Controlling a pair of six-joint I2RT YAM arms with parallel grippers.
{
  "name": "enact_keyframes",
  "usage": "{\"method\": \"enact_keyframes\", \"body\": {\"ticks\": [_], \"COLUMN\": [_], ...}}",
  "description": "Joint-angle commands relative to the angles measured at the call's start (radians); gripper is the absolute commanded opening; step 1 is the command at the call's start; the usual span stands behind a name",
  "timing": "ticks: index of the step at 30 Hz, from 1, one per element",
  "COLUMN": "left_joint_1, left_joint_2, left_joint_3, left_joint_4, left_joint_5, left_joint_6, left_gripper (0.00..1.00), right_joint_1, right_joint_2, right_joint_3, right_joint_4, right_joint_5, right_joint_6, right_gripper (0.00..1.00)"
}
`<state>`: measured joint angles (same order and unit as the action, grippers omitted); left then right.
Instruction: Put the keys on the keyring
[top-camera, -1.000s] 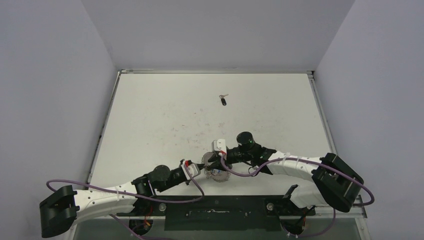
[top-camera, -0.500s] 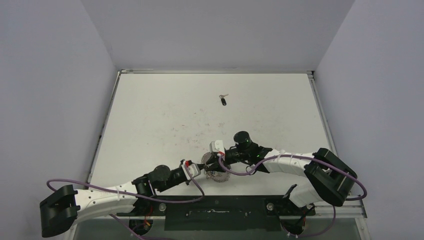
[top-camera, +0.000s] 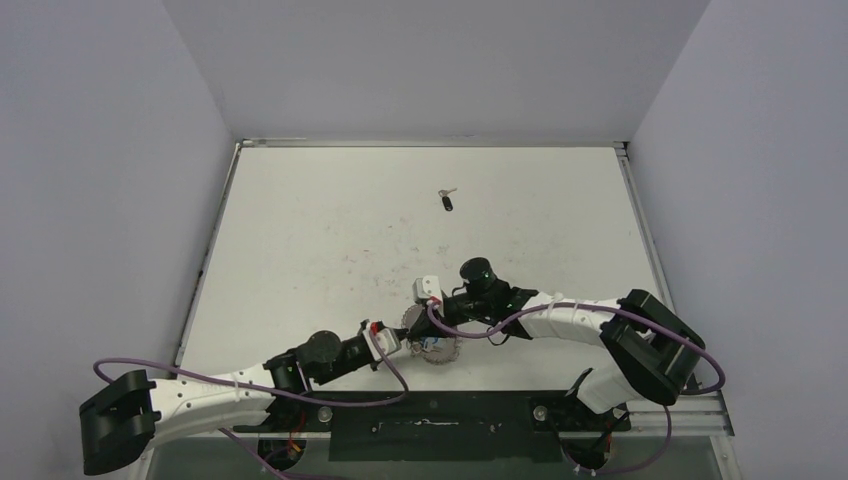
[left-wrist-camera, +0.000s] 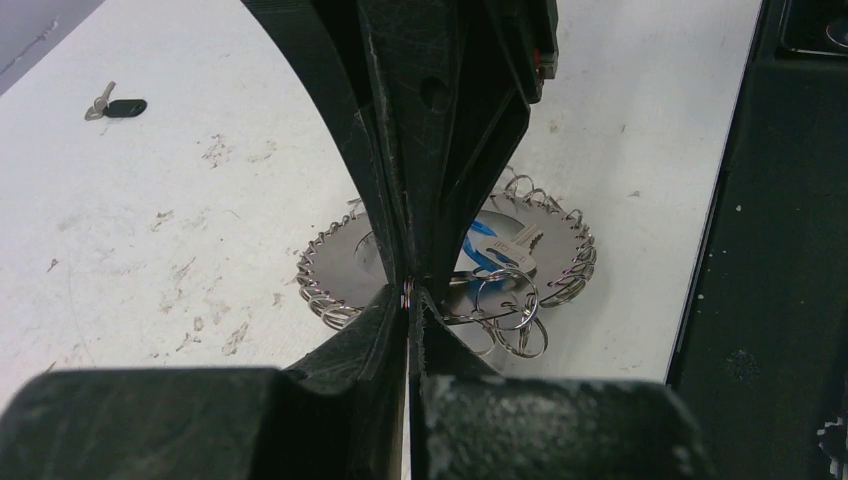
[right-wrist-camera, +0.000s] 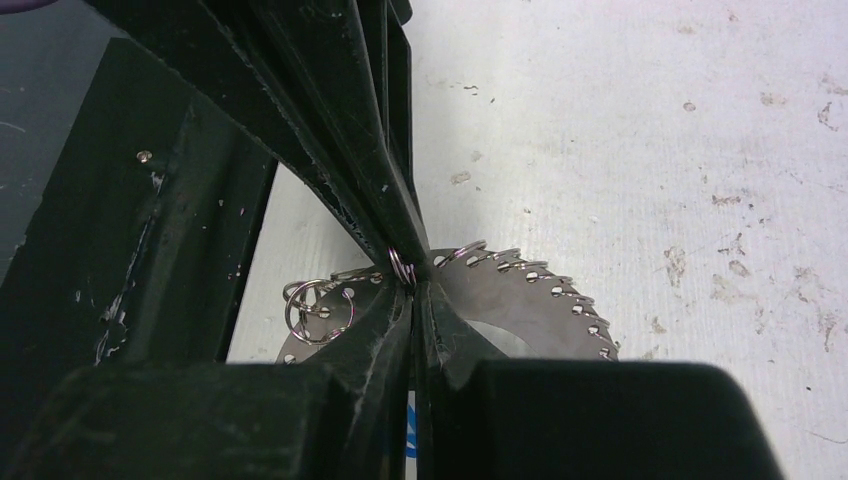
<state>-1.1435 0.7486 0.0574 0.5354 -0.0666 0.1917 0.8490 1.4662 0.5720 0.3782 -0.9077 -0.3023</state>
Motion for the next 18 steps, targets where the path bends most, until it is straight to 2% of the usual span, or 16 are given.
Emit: {"method": "enact_keyframes", "body": {"ticks": [1,6,18], "left_joint_1": [-0.001,-0.001,0.0], "left_joint_2": [-0.028,-0.066,-0.141], "left_joint_3": [0.009,0.007,0.004], "left_joint_4": [0.061,-0.008,-0.136], "left_joint_5": [0.017,0.002,-0.044], "left_joint_6": [-0.011,-0.011,-0.015], "left_gripper": [0.0,0.0,0.0], "right_joint_1": [0.002,0.02,0.044], "right_joint_2": [-0.006,-0.018,-0.07], "right_joint_3": [0.107,0.19,0.231], "right_joint_4": [-0.136,-0.339,-0.411], "right_joint_5": [0.013,0.072,0.118], "right_joint_6": [-0.041,-0.076,-0.045], "right_gripper": [0.0,0.0,0.0]}}
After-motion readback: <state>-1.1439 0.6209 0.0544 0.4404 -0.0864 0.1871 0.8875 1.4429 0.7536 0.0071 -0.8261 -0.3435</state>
